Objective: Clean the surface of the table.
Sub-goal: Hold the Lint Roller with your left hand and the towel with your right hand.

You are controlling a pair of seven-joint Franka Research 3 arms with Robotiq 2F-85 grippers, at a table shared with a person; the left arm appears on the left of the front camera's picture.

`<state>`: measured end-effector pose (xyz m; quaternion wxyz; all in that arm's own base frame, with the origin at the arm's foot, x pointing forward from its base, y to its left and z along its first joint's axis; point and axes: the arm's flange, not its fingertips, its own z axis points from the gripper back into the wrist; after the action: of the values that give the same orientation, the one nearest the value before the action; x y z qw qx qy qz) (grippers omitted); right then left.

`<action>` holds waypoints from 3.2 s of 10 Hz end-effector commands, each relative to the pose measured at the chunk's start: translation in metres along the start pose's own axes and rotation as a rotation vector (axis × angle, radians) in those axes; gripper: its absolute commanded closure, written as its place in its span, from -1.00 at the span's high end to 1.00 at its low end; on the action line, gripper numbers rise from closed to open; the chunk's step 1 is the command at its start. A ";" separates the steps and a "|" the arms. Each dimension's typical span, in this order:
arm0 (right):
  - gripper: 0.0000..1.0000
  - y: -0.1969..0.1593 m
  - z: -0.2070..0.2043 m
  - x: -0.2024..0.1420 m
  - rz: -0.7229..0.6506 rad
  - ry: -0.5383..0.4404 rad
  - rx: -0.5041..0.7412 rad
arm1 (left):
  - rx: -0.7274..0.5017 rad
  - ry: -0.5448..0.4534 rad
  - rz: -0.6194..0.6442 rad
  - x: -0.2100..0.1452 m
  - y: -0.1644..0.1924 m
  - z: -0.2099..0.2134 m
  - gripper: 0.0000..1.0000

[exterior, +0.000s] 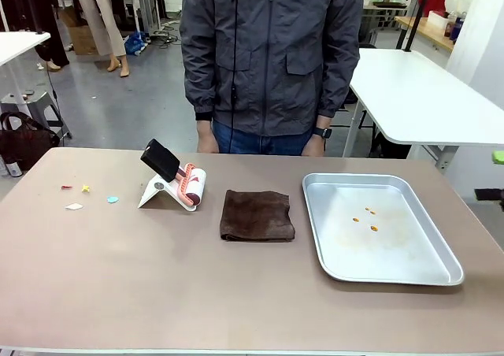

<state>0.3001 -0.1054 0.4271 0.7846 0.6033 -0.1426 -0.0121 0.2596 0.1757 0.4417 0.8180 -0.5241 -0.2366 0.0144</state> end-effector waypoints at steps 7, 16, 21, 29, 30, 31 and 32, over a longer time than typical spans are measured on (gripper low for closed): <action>1.00 0.084 -0.242 0.019 0.140 0.200 -0.432 | 0.357 0.275 0.069 0.102 -0.132 -0.188 1.00; 1.00 0.016 -0.412 0.051 -0.091 0.057 -0.750 | 0.522 0.410 0.138 0.124 -0.086 -0.271 1.00; 1.00 -0.011 -0.409 0.043 -0.088 0.078 -0.763 | 0.507 0.418 0.155 0.120 -0.080 -0.276 1.00; 1.00 -0.001 -0.441 0.056 -0.022 0.208 -0.932 | 0.542 0.368 0.140 0.161 -0.057 -0.294 1.00; 1.00 0.002 -0.446 0.057 -0.010 0.193 -0.964 | 0.548 0.367 0.104 0.166 -0.049 -0.299 1.00; 1.00 0.004 -0.451 0.058 0.001 0.180 -1.014 | 0.532 0.366 0.068 0.170 -0.041 -0.304 1.00; 1.00 0.006 -0.458 0.061 0.013 0.167 -1.047 | 0.510 0.348 0.051 0.172 -0.035 -0.309 1.00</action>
<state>0.4557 0.2964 0.3344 0.9860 0.1565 -0.0563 -0.0149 0.5236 -0.0541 0.4350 0.9550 -0.2914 -0.0514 0.0204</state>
